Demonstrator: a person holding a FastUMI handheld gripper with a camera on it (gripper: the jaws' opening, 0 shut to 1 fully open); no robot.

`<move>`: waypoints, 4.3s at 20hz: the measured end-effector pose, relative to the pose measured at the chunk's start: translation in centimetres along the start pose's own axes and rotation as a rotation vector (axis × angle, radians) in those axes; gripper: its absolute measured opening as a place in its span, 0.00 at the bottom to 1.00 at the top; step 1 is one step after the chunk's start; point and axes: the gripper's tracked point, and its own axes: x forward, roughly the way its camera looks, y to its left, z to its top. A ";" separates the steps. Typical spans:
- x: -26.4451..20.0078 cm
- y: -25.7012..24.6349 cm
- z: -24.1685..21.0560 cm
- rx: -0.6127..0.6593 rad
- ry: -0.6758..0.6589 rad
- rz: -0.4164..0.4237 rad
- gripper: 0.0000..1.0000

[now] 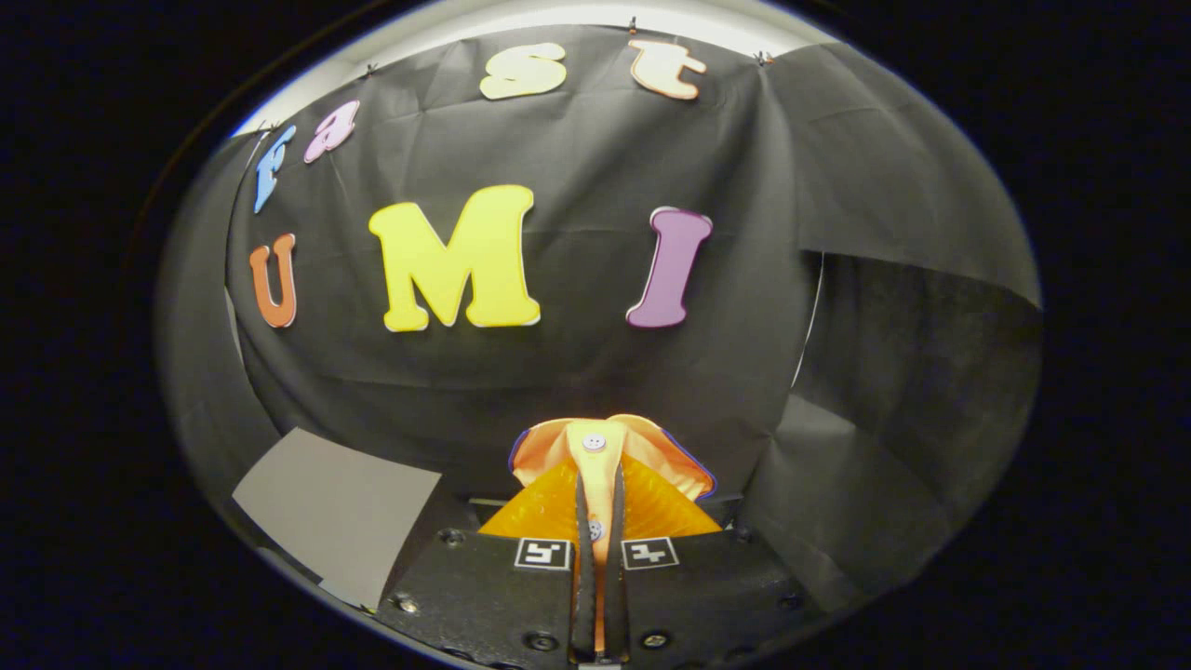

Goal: Put the clothes into the washing machine and then close the washing machine lid.

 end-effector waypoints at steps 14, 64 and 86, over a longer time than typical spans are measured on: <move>7.2 -1.4 -25.5 0.056 0.448 -0.016 0.07; 7.4 -3.2 -17.3 -0.074 0.307 -0.029 0.96; 21.8 -1.3 -10.2 -0.022 0.317 -0.011 0.96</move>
